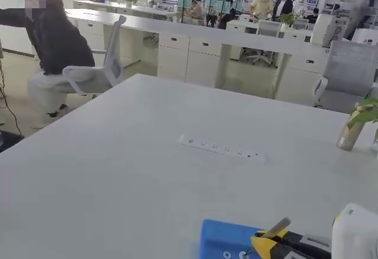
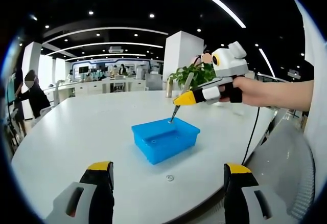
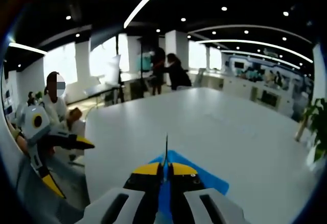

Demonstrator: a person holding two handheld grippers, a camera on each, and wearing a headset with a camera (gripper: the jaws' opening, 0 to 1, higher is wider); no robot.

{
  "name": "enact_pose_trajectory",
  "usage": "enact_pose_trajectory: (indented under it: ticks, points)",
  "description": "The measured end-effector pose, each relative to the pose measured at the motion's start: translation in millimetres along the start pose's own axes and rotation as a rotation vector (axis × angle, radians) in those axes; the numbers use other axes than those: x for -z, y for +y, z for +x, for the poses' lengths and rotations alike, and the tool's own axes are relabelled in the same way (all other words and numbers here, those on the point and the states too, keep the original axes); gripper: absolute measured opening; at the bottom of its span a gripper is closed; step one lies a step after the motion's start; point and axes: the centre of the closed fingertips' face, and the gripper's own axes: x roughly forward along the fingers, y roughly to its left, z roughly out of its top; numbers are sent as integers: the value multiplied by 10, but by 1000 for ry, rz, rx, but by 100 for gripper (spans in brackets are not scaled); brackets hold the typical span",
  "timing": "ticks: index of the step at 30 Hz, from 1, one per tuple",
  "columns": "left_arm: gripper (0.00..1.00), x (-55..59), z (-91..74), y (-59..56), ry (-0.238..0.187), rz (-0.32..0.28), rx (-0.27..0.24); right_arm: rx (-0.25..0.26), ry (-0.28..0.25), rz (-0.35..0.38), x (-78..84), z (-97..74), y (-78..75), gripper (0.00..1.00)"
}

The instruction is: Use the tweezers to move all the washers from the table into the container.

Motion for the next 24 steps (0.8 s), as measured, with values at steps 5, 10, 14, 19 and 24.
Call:
enact_pose_trajectory:
  ticks: [5, 10, 14, 19, 24]
  points:
    - [90, 4, 1, -2, 4, 0, 2, 10, 7, 12, 25, 53, -66, 3]
    - [90, 9, -2, -1, 6, 0, 1, 22, 26, 20, 100, 134, -154, 3]
    - [90, 9, -5, -4, 6, 0, 3, 35, 47, 25, 150, 191, -216, 3]
    - [90, 7, -8, 0, 4, -1, 1, 40, 62, 36, 240, 253, -262, 3]
    - [90, 6, -9, 0, 3, -1, 0, 38, 82, 39, 346, 314, -269, 3]
